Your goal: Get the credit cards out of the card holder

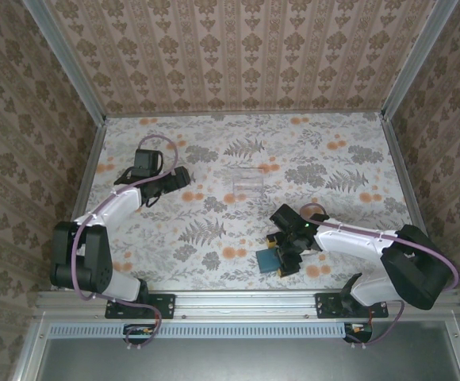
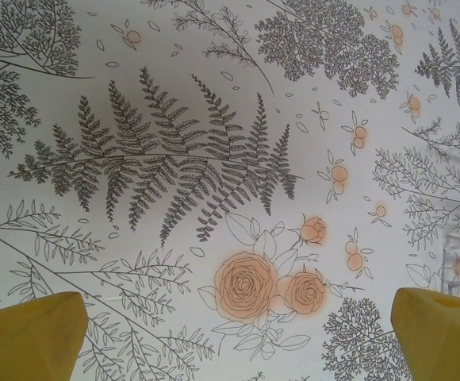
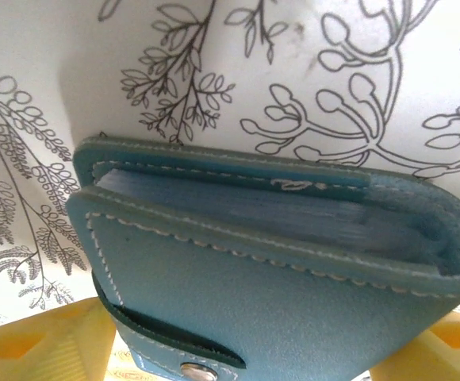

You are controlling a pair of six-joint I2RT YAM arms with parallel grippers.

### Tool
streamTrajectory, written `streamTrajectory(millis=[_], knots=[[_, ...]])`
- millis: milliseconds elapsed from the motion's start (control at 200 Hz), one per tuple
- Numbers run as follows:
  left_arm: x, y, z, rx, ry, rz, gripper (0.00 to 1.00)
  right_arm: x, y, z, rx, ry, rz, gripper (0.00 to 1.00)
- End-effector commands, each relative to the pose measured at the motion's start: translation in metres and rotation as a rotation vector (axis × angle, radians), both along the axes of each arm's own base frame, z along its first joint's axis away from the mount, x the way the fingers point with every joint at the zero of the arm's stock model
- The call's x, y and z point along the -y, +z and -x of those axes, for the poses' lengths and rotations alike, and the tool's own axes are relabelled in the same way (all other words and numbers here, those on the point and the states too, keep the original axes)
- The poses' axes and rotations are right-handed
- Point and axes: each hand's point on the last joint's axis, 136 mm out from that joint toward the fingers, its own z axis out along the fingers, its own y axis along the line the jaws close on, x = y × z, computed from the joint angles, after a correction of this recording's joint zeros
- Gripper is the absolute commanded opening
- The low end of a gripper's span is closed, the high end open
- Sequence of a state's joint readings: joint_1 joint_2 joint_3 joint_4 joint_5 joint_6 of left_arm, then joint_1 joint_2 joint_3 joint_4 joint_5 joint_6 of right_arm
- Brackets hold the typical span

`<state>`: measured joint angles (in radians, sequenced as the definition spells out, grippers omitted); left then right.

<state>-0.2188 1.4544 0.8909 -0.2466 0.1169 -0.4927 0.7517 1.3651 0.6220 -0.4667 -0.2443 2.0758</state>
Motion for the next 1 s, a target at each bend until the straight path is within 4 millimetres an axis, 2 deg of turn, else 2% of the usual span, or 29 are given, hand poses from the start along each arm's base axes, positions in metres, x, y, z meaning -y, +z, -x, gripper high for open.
streamTrajectory(millis=[0, 130, 225, 385, 605, 740, 990], knots=[[0.002, 0.002, -0.003, 0.001, -0.026, 0.002, 1.00, 0.004, -0.003, 0.005, -0.073, -0.134, 0.028, 0.76], [0.001, 0.002, -0.003, 0.002, -0.027, -0.003, 1.00, 0.015, 0.005, 0.002, -0.056, -0.064, 0.081, 0.71], [-0.001, 0.002, -0.003, 0.000, -0.025, -0.007, 1.00, 0.020, 0.014, -0.006, -0.011, 0.057, 0.118, 0.69], [-0.002, 0.002, -0.004, -0.004, -0.024, -0.010, 1.00, 0.023, 0.015, -0.023, 0.038, 0.341, 0.192, 0.68], [-0.001, 0.003, -0.005, -0.012, -0.025, -0.008, 1.00, 0.018, 0.013, -0.055, 0.126, 0.712, 0.215, 0.69], [0.000, 0.002, -0.003, -0.024, -0.023, -0.008, 1.00, 0.003, 0.012, -0.074, 0.186, 0.862, 0.185, 0.69], [0.003, 0.003, 0.001, -0.030, -0.024, -0.007, 1.00, -0.029, 0.018, -0.107, 0.269, 0.995, 0.127, 0.69]])
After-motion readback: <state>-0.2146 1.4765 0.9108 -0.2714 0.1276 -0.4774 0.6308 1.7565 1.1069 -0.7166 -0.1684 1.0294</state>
